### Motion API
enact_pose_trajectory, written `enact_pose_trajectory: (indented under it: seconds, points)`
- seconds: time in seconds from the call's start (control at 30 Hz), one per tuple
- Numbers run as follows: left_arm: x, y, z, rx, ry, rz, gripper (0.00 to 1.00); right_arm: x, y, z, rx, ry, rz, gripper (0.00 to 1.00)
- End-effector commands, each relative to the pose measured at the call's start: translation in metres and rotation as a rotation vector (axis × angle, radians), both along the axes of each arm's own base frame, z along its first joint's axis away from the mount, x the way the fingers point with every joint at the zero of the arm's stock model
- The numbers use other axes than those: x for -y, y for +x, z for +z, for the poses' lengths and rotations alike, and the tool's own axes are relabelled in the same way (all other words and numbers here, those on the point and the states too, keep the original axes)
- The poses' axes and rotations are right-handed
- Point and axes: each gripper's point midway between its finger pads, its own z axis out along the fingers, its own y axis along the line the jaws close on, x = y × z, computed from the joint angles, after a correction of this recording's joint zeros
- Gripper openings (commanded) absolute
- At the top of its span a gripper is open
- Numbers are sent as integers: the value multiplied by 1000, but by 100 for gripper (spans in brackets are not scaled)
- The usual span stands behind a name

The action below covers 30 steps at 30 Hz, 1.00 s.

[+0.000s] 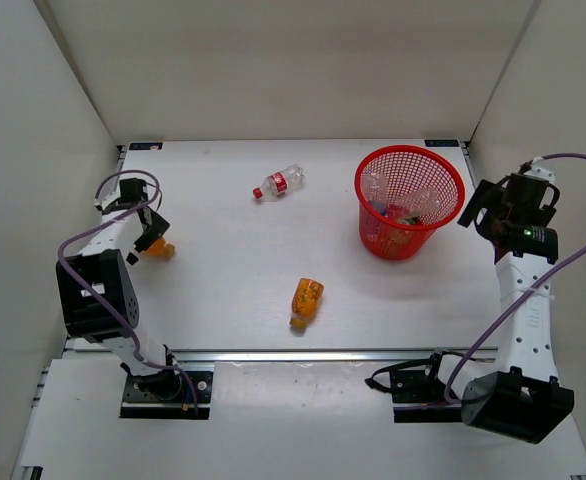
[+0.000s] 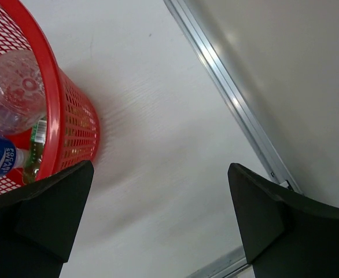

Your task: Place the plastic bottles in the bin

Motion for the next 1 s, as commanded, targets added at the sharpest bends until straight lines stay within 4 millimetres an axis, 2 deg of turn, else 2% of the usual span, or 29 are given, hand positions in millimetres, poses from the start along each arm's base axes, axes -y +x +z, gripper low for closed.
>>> enact_pose_trajectory:
  seconds: [0.0,0.1,0.23,0.3,0.4,0.5,0.57,0.6,0.67,0.73,0.77,0.8,0.83,0.87,0.97]
  points:
    - [-17,23,14,97,32,48,98,-4,-7,6,40,24,3,99]
    - [-17,35,7,123,8,44,99,-1,-13,9,60,42,-16,99]
    - [-19,39,-6,124,-30,70,98,0,-22,13,80,52,-32,99]
    - [-20,41,-13,117,-39,63,94,-1,-26,14,91,49,-37,100]
    - [-21,46,-17,118,-40,58,82,-5,-30,11,88,59,-26,100]
    - [-21,50,-20,121,-58,50,65,-10,-32,7,76,68,-10,99]
    - [-13,54,-15,131,-65,9,48,-14,-33,1,70,81,-1,99]
    - [-7,57,-11,138,-69,-14,43,-20,-35,-2,61,83,22,99]
    - [10,66,10,200,-87,-82,36,-23,-40,-8,39,89,31,99]
    - [44,77,30,262,-109,-191,32,-25,-46,-18,15,93,32,99]
    - [68,85,50,325,-116,-277,31,-27,-51,-24,1,96,40,99]
    - [82,91,63,376,-104,-317,31,-28,-53,-28,-7,107,39,100]
    - [109,101,94,458,-85,-382,31,-30,-56,-34,-17,116,40,99]
    - [123,102,112,502,-85,-413,31,-29,-60,-37,-30,123,24,99]
    - [209,114,200,710,-110,-601,32,-23,-72,-37,-26,107,-22,99]
